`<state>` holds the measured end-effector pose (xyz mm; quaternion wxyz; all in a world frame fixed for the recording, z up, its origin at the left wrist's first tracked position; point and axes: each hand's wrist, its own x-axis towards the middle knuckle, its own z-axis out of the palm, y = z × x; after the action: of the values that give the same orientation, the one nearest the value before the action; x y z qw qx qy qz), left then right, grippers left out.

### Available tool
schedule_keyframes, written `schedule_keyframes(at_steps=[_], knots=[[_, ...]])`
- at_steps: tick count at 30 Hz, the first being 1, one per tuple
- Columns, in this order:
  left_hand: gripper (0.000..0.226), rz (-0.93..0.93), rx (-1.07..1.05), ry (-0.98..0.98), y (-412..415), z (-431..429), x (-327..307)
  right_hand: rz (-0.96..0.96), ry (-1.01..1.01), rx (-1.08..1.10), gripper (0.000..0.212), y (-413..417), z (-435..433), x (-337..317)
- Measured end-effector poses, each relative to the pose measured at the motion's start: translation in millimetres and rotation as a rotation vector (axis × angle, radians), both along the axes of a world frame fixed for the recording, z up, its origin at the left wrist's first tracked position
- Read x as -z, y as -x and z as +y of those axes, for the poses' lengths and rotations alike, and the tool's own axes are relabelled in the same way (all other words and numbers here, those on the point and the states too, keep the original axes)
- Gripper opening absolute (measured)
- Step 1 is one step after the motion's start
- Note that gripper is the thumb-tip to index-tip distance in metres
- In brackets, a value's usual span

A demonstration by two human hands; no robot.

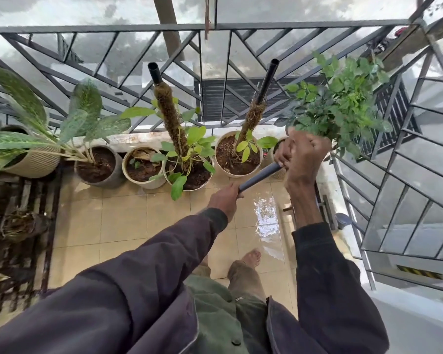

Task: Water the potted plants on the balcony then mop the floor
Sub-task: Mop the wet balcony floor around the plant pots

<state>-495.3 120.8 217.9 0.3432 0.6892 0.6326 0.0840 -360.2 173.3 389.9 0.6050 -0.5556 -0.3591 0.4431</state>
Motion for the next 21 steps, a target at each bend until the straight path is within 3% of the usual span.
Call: schedule_keyframes(at_steps=[6,15,21], knots=[[0.016,-0.128,0.002,-0.241,-20.1,44.7,-35.1,-0.038,-0.198,-0.006,0.036,-2.9,30.5,-58.0],[0.025,-0.169,0.039,-0.119,-26.2,104.8,-32.1,-0.112,-0.153,0.111,0.044,14.2,38.8,-33.1],[0.017,-0.135,-0.008,-0.065,-24.6,97.0,-24.5,-0.135,-0.11,0.122,0.043,22.4,36.0,-17.6]])
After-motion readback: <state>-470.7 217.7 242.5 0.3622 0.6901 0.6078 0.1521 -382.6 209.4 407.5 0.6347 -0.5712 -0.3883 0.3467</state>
